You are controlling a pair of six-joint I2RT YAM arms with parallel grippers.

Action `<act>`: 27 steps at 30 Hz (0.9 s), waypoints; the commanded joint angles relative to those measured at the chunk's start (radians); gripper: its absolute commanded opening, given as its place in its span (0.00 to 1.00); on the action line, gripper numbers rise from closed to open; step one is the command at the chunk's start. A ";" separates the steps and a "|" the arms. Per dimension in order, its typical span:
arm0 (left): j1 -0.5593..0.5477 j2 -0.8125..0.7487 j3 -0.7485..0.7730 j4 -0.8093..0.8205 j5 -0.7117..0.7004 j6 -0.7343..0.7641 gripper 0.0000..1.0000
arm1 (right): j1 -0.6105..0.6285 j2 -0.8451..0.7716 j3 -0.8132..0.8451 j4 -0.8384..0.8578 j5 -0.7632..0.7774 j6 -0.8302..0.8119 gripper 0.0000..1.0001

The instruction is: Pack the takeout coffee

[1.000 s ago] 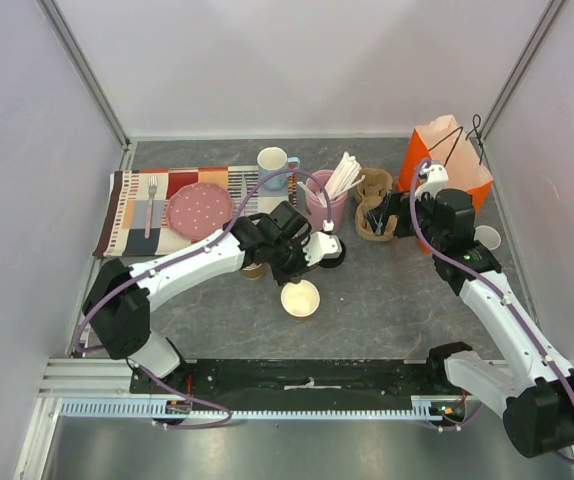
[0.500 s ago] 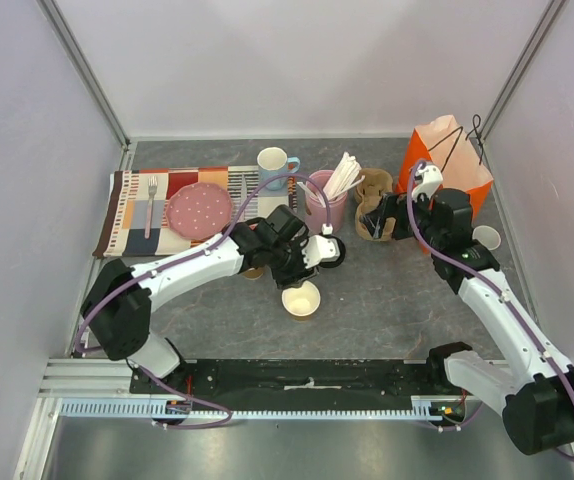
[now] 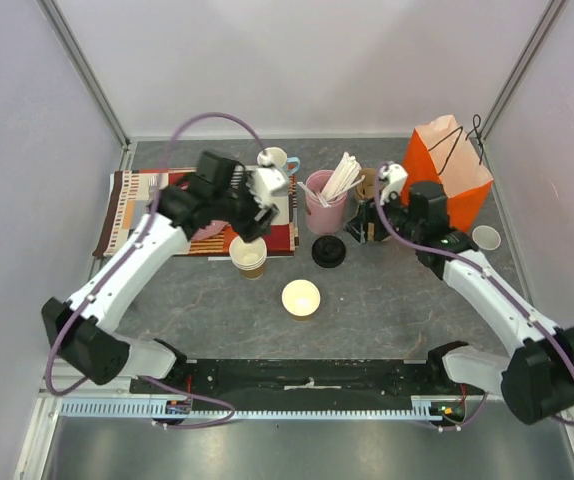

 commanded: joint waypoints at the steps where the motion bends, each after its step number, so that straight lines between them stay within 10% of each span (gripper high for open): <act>1: 0.158 -0.083 0.017 -0.083 0.024 -0.078 0.67 | 0.139 0.143 0.092 -0.050 0.119 -0.206 0.69; 7: 0.296 -0.146 -0.029 -0.118 0.032 -0.095 0.67 | 0.256 0.323 0.161 -0.136 0.247 -0.333 0.52; 18: 0.365 -0.106 -0.020 -0.115 0.029 -0.103 0.66 | 0.316 0.429 0.054 0.148 0.230 -0.520 0.47; 27: 0.368 -0.091 -0.028 -0.101 -0.008 -0.092 0.66 | 0.318 0.544 0.117 0.060 0.199 -0.514 0.40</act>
